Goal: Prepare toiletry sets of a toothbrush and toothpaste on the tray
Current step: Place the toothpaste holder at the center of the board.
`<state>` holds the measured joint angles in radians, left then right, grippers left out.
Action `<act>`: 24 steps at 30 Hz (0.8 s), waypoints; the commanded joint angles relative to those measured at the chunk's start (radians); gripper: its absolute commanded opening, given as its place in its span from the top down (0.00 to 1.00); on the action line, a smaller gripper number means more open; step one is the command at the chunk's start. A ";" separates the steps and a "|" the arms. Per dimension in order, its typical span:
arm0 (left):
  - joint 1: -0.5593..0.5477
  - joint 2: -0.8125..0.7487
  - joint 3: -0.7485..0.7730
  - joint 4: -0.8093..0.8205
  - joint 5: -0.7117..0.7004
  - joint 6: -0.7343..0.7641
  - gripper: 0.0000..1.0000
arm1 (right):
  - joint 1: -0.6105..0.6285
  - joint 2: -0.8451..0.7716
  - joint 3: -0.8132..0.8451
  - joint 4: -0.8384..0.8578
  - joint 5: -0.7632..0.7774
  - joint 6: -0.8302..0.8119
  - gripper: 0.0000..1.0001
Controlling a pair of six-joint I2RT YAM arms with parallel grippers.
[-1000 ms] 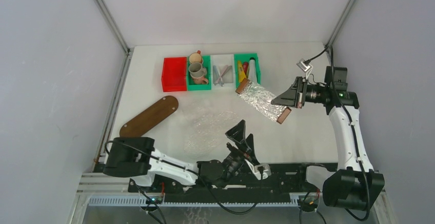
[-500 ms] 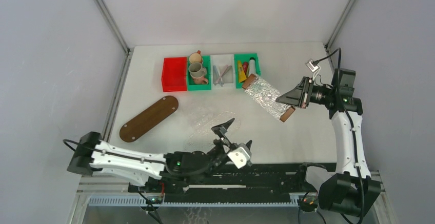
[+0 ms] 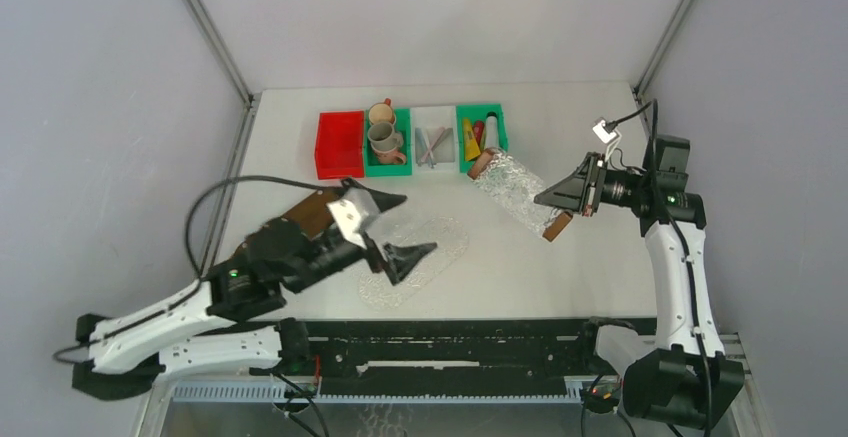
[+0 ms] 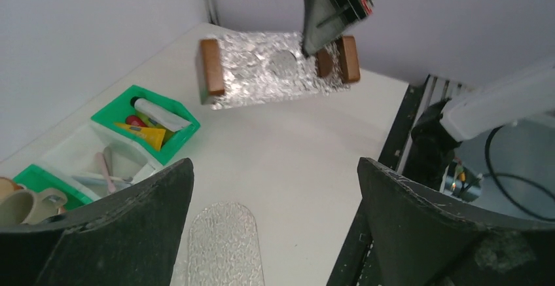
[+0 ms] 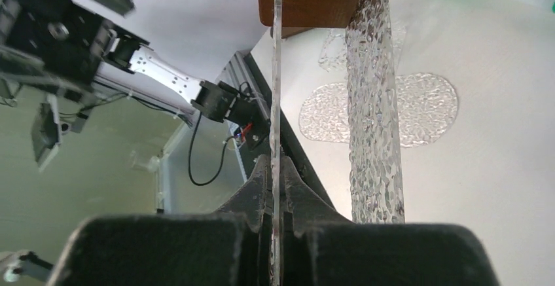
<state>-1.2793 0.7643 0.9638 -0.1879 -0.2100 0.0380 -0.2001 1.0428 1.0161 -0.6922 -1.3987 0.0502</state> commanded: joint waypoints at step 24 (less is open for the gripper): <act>0.611 0.609 0.620 -0.455 1.154 -0.080 0.15 | 0.336 0.037 0.127 -0.452 0.269 -0.652 1.00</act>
<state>-0.6605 1.3132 1.4498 -0.5278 0.8120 -0.1665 0.1066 1.0798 1.0992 -1.1290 -1.1049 -0.5304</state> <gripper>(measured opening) 0.852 0.019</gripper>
